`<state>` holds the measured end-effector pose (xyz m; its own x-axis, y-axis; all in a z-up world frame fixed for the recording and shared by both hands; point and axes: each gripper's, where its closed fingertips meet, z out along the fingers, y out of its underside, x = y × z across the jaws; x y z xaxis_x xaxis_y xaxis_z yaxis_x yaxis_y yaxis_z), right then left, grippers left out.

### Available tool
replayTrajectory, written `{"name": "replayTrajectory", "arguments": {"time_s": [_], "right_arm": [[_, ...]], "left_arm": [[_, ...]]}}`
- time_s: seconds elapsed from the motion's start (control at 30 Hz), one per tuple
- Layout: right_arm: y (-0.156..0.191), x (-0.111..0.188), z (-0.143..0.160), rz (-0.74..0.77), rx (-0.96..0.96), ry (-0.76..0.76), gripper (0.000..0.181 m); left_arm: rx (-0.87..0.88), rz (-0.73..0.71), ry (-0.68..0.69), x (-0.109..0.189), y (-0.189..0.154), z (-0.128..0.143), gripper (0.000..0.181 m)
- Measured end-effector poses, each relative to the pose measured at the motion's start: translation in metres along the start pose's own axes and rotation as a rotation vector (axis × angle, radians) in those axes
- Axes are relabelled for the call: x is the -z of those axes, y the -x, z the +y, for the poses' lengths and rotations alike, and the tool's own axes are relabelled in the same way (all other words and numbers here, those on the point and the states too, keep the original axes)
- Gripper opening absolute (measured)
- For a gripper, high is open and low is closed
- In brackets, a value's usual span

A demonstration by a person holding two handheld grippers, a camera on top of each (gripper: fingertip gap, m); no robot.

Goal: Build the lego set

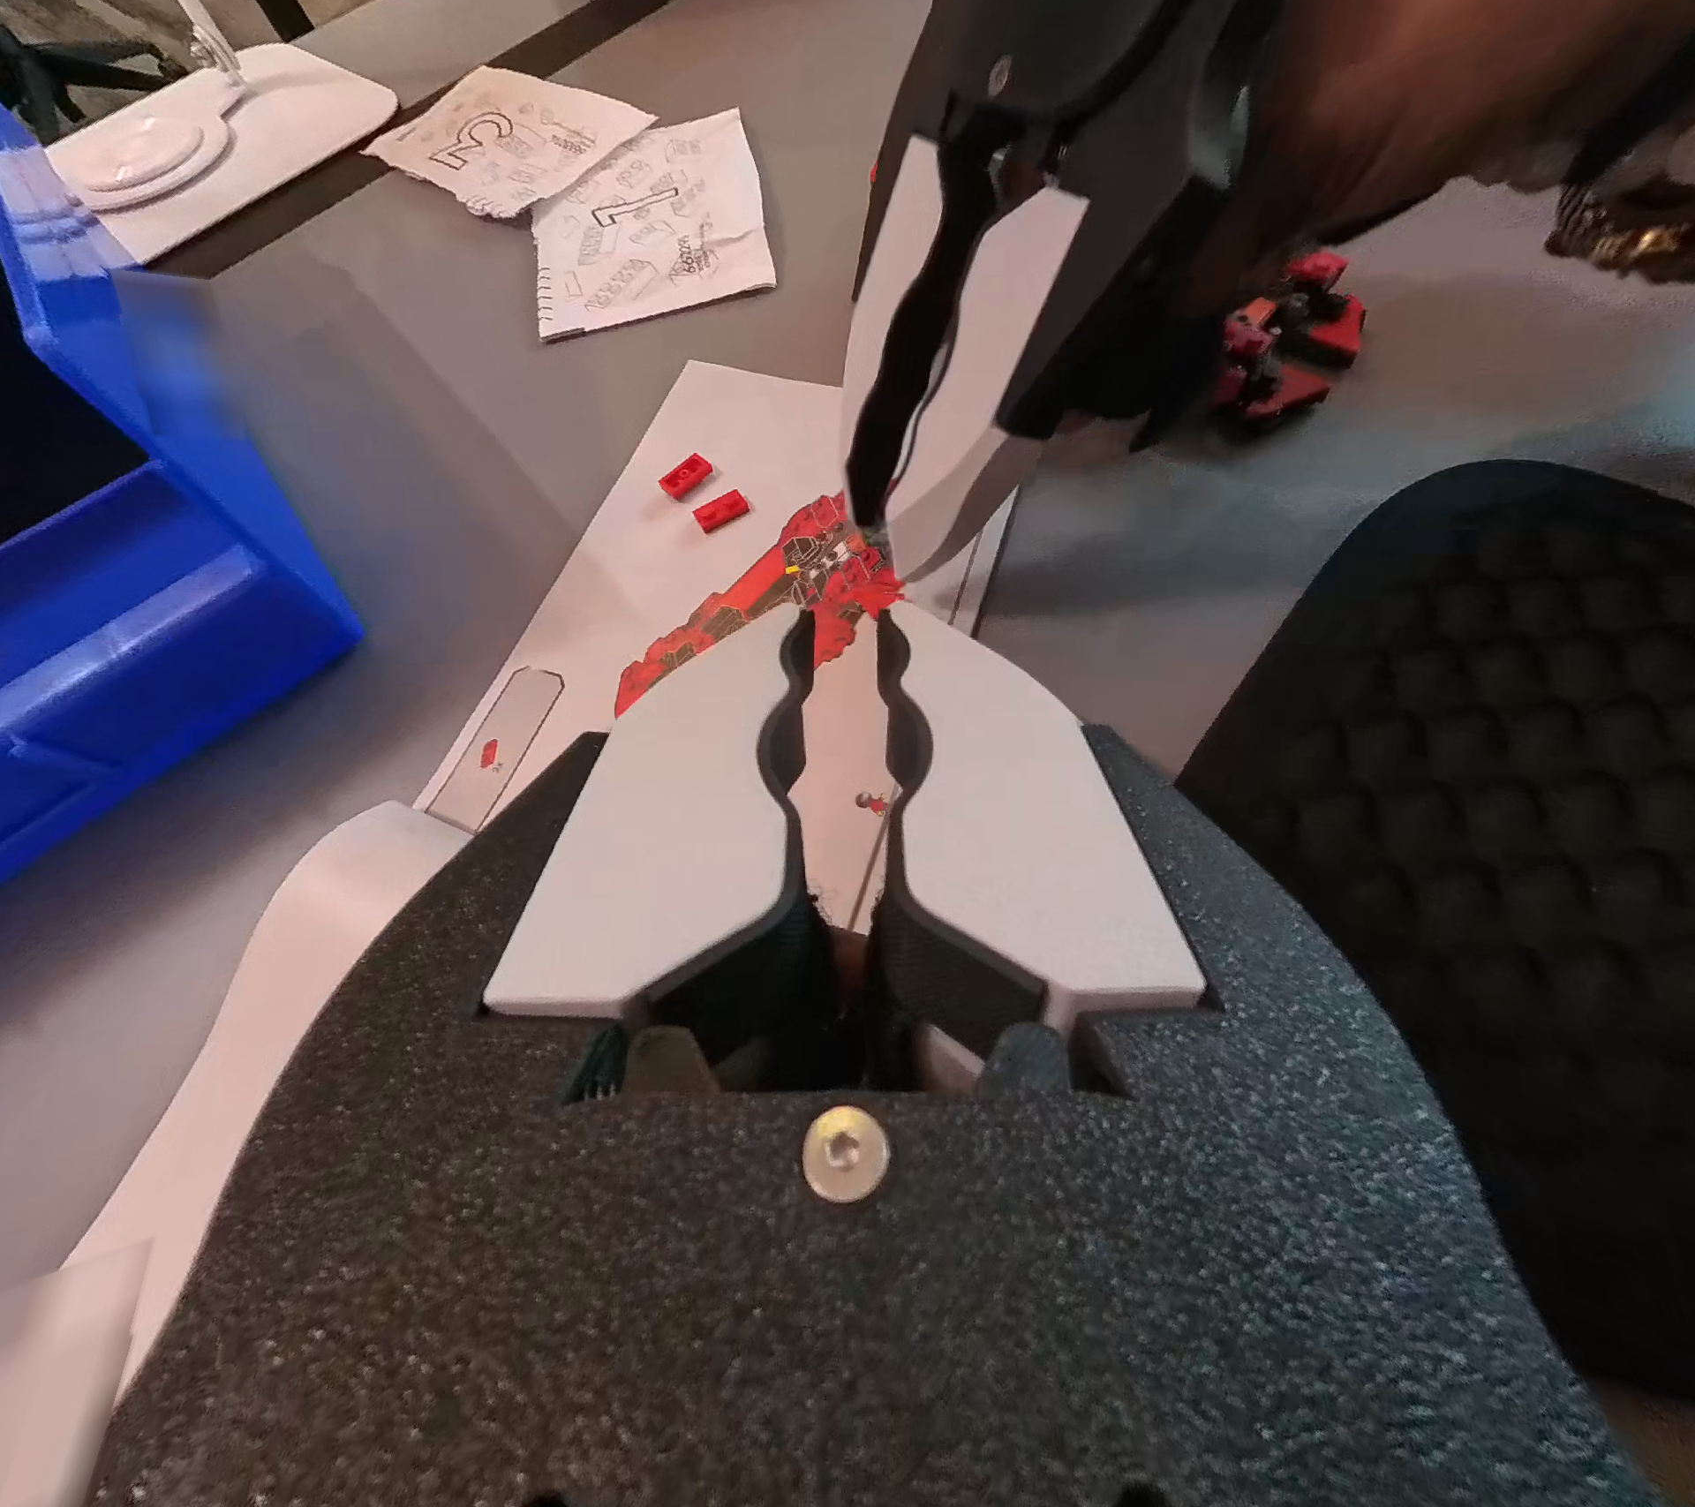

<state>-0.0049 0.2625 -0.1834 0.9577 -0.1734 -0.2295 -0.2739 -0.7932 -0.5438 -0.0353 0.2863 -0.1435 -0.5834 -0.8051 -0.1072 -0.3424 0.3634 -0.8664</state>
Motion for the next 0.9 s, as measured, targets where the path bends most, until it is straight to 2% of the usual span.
{"name": "replayTrajectory", "arguments": {"time_s": [0.07, 0.13, 0.2, 0.37, 0.53, 0.6, 0.7, 0.8, 0.9], "right_arm": [[-0.005, 0.008, 0.002, 0.040, 0.027, 0.023, 0.025], [-0.022, 0.021, 0.007, 0.154, 0.063, 0.055, 0.012], [-0.030, 0.027, 0.013, 0.215, 0.093, 0.109, 0.010], [-0.024, 0.009, 0.013, 0.184, 0.167, 0.176, 0.016], [-0.020, 0.002, 0.011, 0.119, 0.271, 0.188, 0.008], [-0.015, 0.006, 0.005, 0.091, 0.382, 0.130, 0.008], [0.013, 0.027, -0.005, 0.024, 0.647, 0.006, 0.008], [0.049, 0.048, -0.014, 0.021, 0.974, -0.141, 0.008], [0.067, 0.059, -0.014, 0.018, 1.095, -0.174, 0.008]], "left_arm": [[0.001, 0.001, 0.001, -0.001, 0.001, 0.001, 0.012], [0.001, 0.003, -0.004, -0.001, 0.000, 0.001, 0.012], [0.002, 0.009, -0.008, -0.001, -0.001, 0.001, 0.012], [0.005, 0.021, -0.001, -0.004, -0.003, 0.004, 0.012], [0.047, 0.036, -0.025, 0.000, -0.002, 0.001, 0.012], [0.089, 0.031, -0.040, 0.003, 0.002, -0.001, 0.012], [0.204, 0.075, -0.070, 0.009, 0.000, -0.004, 0.012], [0.386, 0.226, -0.121, 0.017, -0.018, -0.012, 0.009], [0.471, 0.352, -0.146, 0.020, -0.037, -0.020, 0.004]]}}
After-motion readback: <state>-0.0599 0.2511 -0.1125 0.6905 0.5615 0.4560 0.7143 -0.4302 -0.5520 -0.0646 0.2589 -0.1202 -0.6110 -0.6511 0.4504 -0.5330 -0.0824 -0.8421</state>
